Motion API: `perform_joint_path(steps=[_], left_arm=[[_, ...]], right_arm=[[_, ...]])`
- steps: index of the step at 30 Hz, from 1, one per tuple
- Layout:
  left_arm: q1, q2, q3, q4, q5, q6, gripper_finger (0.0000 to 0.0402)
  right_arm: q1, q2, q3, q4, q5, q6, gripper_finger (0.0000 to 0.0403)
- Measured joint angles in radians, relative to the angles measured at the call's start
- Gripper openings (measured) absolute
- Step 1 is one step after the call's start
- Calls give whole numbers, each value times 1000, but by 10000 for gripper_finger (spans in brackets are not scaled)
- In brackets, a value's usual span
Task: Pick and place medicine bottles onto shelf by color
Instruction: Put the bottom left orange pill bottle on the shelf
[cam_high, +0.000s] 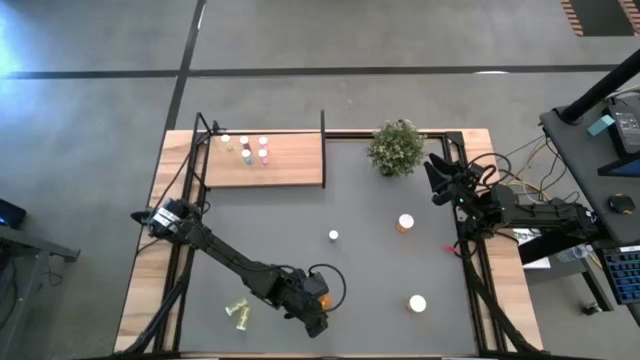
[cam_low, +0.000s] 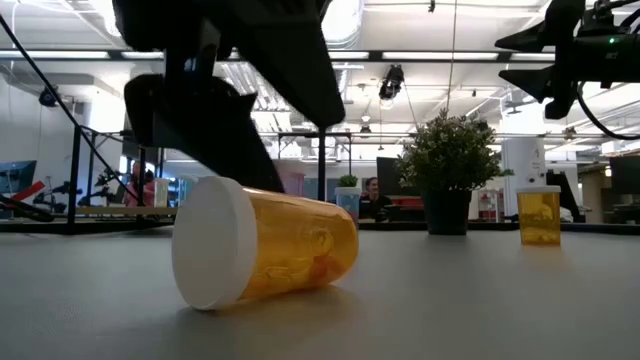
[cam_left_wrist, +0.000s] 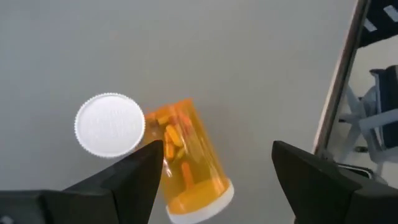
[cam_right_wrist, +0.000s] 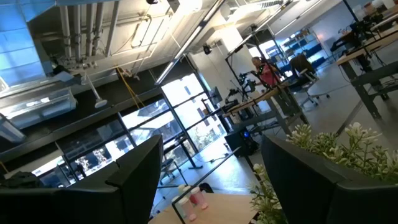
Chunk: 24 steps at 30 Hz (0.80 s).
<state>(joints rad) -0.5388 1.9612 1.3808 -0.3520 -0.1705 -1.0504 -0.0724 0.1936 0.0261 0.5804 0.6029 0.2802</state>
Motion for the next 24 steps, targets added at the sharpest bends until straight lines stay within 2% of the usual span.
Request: perform_joint_path(steps=[18,24], left_arm=[[-4,74,-1,-44,-47,19,282],[-6,69,0,-66,-46,21,254]], right_arm=[[0,0,0,0,0,0,260],[0,0,0,0,0,0,260]])
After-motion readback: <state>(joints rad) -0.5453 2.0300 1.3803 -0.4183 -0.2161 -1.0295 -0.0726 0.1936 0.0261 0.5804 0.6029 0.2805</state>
